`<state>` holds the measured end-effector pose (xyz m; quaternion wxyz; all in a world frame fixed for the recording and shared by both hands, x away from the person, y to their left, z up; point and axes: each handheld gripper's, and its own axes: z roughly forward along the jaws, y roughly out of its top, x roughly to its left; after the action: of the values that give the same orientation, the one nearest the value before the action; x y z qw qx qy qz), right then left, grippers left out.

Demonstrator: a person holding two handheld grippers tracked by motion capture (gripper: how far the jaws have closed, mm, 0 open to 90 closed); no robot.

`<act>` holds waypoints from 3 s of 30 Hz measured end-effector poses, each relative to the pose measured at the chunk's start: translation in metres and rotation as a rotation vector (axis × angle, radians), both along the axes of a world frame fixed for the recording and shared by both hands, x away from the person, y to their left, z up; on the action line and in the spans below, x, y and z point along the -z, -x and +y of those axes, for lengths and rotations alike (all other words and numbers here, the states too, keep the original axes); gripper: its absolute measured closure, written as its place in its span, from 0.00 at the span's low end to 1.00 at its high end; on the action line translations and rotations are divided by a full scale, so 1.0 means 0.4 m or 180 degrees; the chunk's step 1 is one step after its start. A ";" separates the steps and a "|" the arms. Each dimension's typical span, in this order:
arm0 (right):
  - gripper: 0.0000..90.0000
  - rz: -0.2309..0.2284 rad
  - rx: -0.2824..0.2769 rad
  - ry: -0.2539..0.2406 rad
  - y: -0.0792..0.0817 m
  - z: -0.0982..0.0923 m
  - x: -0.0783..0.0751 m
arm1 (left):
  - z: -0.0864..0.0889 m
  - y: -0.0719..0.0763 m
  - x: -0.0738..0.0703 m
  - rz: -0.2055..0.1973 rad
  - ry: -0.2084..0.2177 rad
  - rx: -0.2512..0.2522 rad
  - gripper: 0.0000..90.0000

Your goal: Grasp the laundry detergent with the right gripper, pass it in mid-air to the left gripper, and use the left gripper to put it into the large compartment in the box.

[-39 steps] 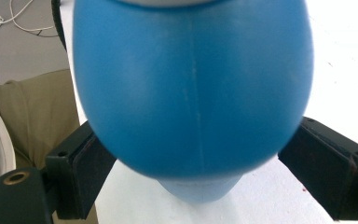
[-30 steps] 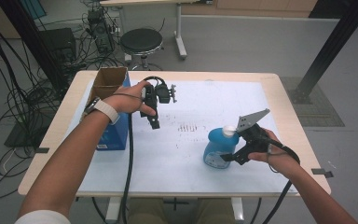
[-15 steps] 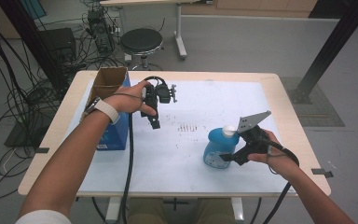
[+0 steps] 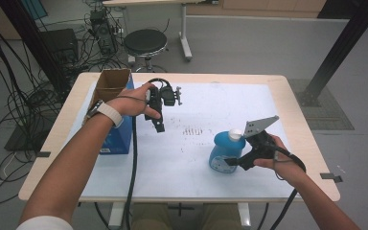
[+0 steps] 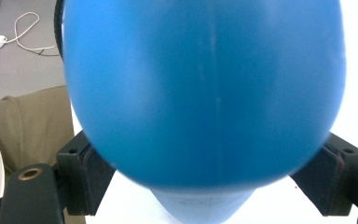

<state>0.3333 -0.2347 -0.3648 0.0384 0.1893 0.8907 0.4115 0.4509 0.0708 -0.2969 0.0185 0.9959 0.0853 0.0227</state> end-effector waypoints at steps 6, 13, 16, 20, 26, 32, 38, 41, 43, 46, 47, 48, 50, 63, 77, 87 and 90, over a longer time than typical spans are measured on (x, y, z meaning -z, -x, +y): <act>0.20 -0.0028 0.0000 -0.0037 0.002 0.000 0.004 | -0.001 -0.001 0.001 0.0004 -0.0002 0.0009 0.10; 0.21 -0.0033 0.0004 -0.0055 0.003 0.000 0.010 | -0.001 -0.001 0.001 0.0004 -0.0005 0.0008 0.10; 0.23 -0.0033 0.0007 -0.0074 0.003 0.000 0.014 | 0.000 -0.001 0.002 0.0007 -0.0004 0.0003 0.10; 0.23 -0.0046 0.0004 -0.0084 0.004 -0.001 0.015 | -0.001 -0.001 0.002 0.0005 -0.0007 0.0007 0.10; 0.25 -0.0028 0.0005 -0.0118 0.002 -0.004 0.023 | -0.002 -0.001 0.003 0.0002 -0.0001 0.0003 0.10; 0.25 -0.0029 0.0016 -0.0124 0.003 -0.005 0.025 | -0.002 0.000 0.003 0.0003 -0.0001 0.0000 0.11; 0.25 -0.0049 0.0021 -0.0124 0.003 -0.004 0.028 | -0.003 -0.001 0.003 0.0002 0.0000 0.0004 0.10; 0.26 -0.0057 0.0022 -0.0143 0.003 -0.004 0.029 | -0.003 -0.001 0.003 0.0002 0.0001 0.0001 0.10; 0.26 -0.0058 0.0016 -0.0147 0.003 -0.004 0.031 | -0.003 -0.001 0.003 0.0004 -0.0001 0.0007 0.11; 0.27 -0.0051 0.0018 -0.0169 0.005 -0.003 0.035 | -0.004 -0.001 0.004 0.0004 -0.0010 0.0009 0.11; 0.27 -0.0047 0.0027 -0.0180 0.005 -0.003 0.036 | -0.004 -0.001 0.004 0.0004 -0.0010 0.0009 0.10; 0.27 -0.0051 0.0034 -0.0189 0.005 -0.003 0.037 | -0.004 -0.001 0.004 0.0004 -0.0006 0.0010 0.10; 0.27 -0.0056 0.0029 -0.0188 0.005 -0.003 0.037 | -0.005 -0.001 0.004 0.0006 -0.0005 0.0007 0.11; 0.32 -0.0076 0.0029 -0.0234 0.005 -0.002 0.040 | -0.004 -0.001 0.004 0.0004 -0.0016 0.0006 0.11; 0.34 -0.0105 0.0016 -0.0299 0.006 -0.001 0.047 | -0.007 -0.002 0.006 0.0006 -0.0013 0.0009 0.11; 0.35 -0.0123 0.0013 -0.0305 0.006 -0.002 0.051 | -0.007 -0.003 0.007 0.0006 -0.0013 0.0007 0.11; 0.35 -0.0120 0.0012 -0.0306 0.007 -0.002 0.052 | -0.007 -0.003 0.007 0.0006 -0.0012 0.0005 0.11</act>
<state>0.3306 -0.2355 -0.3856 0.0467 0.1848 0.8687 0.4572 0.4519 0.0679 -0.2999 0.0165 0.9960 0.0845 0.0219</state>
